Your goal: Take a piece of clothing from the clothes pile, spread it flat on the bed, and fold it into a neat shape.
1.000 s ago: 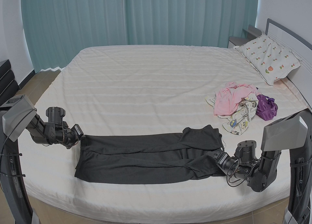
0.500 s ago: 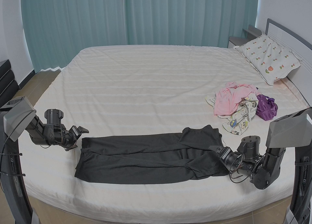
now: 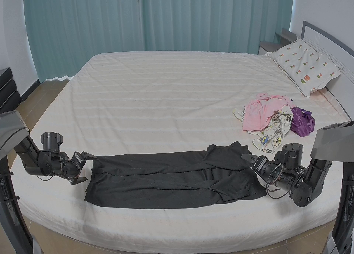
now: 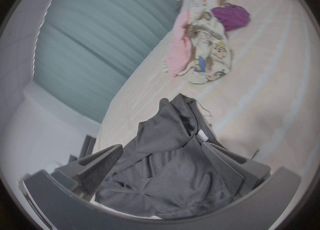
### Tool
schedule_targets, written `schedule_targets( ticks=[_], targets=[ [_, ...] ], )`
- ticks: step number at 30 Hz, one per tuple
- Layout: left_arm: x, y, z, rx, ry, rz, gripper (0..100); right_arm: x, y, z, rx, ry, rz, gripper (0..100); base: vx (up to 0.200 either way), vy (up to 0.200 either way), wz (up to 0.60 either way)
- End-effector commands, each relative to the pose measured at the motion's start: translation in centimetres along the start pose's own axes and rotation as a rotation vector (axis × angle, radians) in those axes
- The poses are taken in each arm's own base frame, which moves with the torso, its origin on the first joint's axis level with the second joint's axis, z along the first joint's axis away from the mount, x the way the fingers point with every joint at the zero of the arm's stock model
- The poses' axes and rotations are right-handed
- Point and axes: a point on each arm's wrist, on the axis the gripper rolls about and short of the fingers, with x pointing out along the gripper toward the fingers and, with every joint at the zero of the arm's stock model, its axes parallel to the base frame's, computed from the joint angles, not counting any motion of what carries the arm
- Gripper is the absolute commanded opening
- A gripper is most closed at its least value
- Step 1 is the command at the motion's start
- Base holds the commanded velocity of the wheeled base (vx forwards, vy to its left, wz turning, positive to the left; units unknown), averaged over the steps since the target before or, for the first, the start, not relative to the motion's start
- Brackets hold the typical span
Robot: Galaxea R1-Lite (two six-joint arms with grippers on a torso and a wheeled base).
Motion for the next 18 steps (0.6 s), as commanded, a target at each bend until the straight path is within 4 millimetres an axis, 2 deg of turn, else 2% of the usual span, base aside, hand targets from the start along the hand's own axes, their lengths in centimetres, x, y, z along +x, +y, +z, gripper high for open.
schedule_targets(
  ticks=[1,3,7,8,10,13,16,18],
  targets=[
    [-2.0,-0.4,-1.5,0.01,-0.027,-0.048,100,0.7,0.3,0.0,-0.171,0.056,0.058,100,0.0,0.0,0.0],
    [-2.3,-0.2,-1.9,0.015,-0.036,-0.059,100,1.4,1.0,0.2,-0.186,0.076,0.061,100,0.0,0.0,0.0],
    [-2.5,-0.4,-3.1,0.036,-0.02,-0.059,100,2.5,3.1,-1.9,-0.118,0.169,0.055,100,0.0,0.0,0.0],
    [-2.6,-0.4,-3.2,0.035,-0.019,-0.058,100,2.5,3.2,-2.1,-0.106,0.169,0.058,100,0.0,0.0,0.0],
    [-2.6,-0.5,-3.6,0.039,-0.01,-0.057,100,2.4,4.9,-3.3,-0.056,0.19,0.091,100,0.0,0.0,0.0],
    [-2.5,-0.5,-3.6,0.039,-0.008,-0.056,100,2.0,6.2,-5.7,-0.085,0.249,0.121,100,0.0,0.0,0.0],
    [-2.4,-0.4,-3.7,0.037,-0.004,-0.052,100,1.7,6.9,-6.8,-0.098,0.279,0.14,100,0.0,0.0,0.0],
    [-2.3,-0.2,-3.6,0.034,-0.002,-0.048,100,1.5,7.6,-8.2,-0.109,0.319,0.152,100,0.0,0.0,0.0]
  ],
)
